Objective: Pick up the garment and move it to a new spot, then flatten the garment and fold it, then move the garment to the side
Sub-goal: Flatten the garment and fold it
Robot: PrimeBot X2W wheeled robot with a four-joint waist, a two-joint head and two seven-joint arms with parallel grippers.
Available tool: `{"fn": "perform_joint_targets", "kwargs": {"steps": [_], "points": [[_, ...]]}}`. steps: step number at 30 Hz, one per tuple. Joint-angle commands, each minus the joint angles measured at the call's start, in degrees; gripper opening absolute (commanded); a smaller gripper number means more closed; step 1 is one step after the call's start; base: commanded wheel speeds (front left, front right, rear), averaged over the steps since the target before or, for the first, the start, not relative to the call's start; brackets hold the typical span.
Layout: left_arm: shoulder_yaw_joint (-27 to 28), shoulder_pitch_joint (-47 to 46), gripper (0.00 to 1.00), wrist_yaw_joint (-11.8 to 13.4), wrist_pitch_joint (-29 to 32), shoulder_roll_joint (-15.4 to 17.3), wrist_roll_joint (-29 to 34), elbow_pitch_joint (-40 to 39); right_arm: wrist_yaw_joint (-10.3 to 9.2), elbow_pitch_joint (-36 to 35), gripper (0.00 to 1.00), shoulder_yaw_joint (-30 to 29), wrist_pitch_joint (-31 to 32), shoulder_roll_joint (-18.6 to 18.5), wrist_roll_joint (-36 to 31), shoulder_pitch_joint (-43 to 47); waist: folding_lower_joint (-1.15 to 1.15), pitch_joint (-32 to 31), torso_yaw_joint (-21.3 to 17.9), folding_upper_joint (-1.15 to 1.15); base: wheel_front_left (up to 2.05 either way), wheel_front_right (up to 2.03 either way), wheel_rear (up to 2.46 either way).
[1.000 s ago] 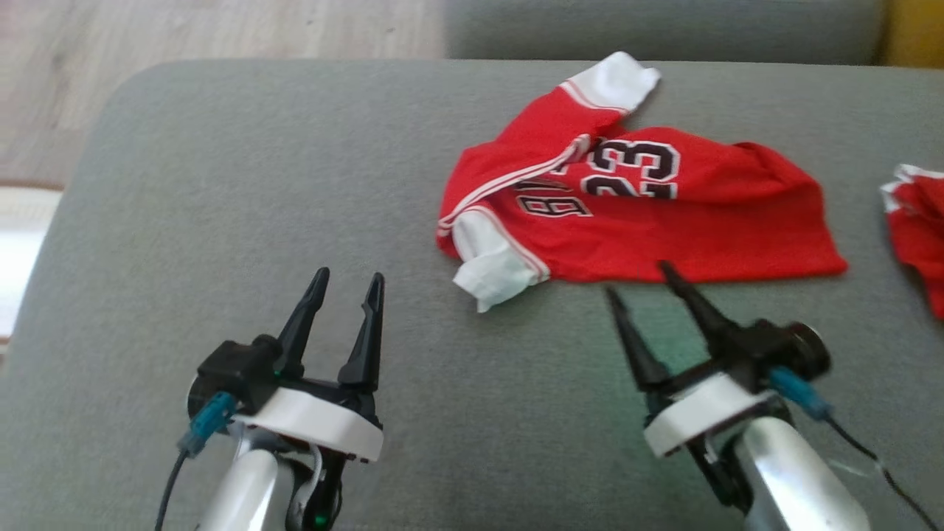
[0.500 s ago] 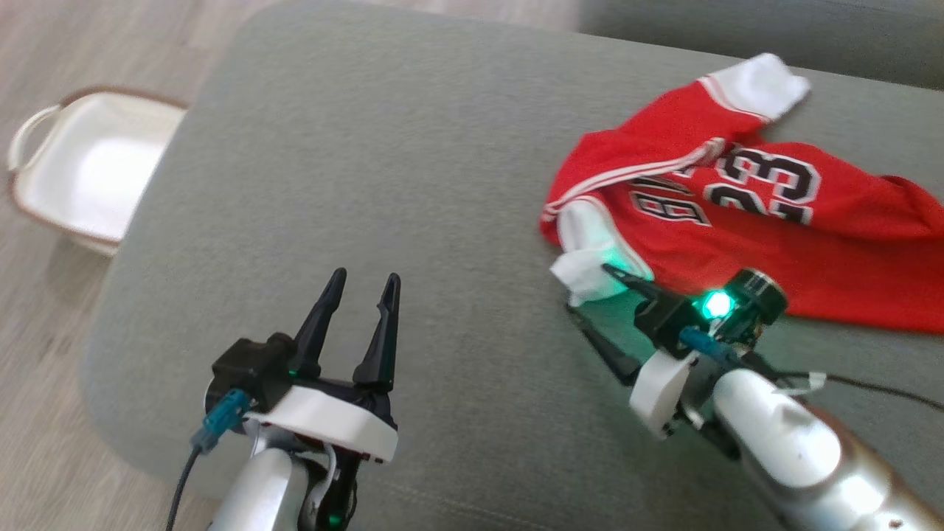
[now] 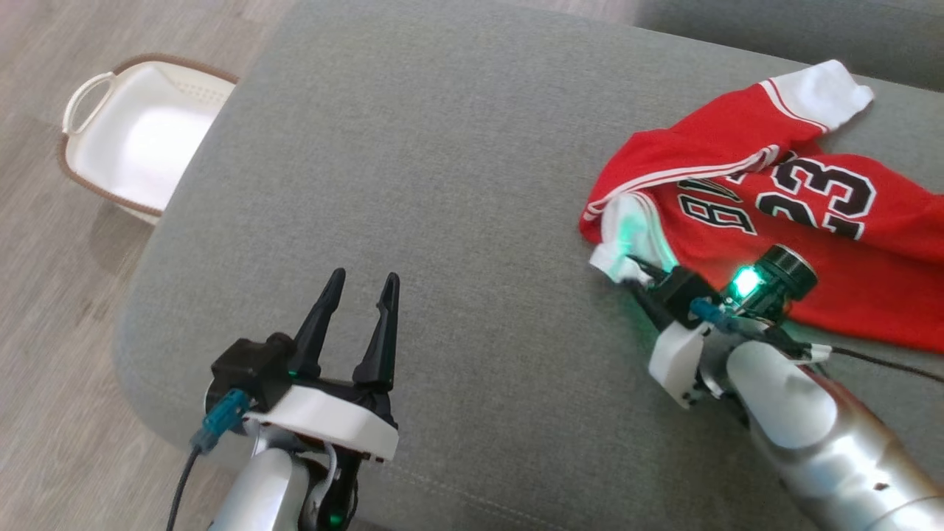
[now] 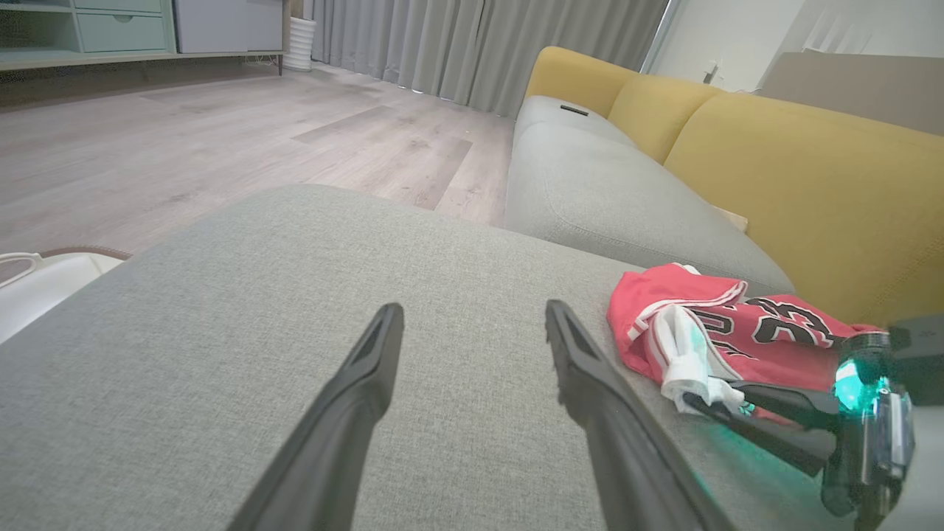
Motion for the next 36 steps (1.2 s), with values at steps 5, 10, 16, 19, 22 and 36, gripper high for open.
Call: {"fn": "perform_joint_targets", "kwargs": {"steps": [5, 10, 16, 19, 22, 36], "points": [[1.8, -2.2, 1.0, 0.3, -0.3, 0.4, -0.1, -2.0, -0.05, -2.5, 0.0, -2.3, -4.2, 5.7, 8.6, -0.2, 0.0, -0.7, -1.9, 0.0, 0.0, 0.0, 0.0], [2.5, -2.2, 1.0, 0.1, -0.3, 0.4, 0.5, -2.1, -0.05, -11.0, 0.0, -1.8, -5.2, 8.9, 21.8, 1.2, 0.0, -1.4, -4.2, 0.0, 0.0, 0.0, 0.0], [3.7, -1.9, 1.0, -0.3, -0.3, 0.4, 1.5, -1.8, -0.05, -13.0, 1.0, 4.1, -1.6, 9.3, 29.5, 4.6, 0.0, -2.4, -6.8, 0.0, 0.0, 0.0, 0.0], [4.0, -2.0, 1.0, -0.6, -0.3, 0.4, 1.8, -1.5, -0.05, -10.0, 1.0, 4.5, 0.0, 8.3, 28.2, 5.2, 0.0, -2.8, -7.8, 0.0, 0.0, 0.0, 0.0], [4.8, -1.8, 1.0, -0.7, -0.3, 0.4, 2.1, -1.5, -0.05, -6.9, 1.0, 2.2, 0.8, 7.6, 26.0, 5.1, 0.0, -3.3, -9.0, 0.0, 0.0, 0.0, 0.0], [5.7, -0.6, 1.0, -1.5, -0.3, 0.4, 3.3, -1.3, -0.05, -11.2, 1.0, -14.8, -2.7, 3.4, 21.6, 11.3, 0.0, -5.0, -15.9, 0.0, 0.0, 0.0, 0.0]]}}
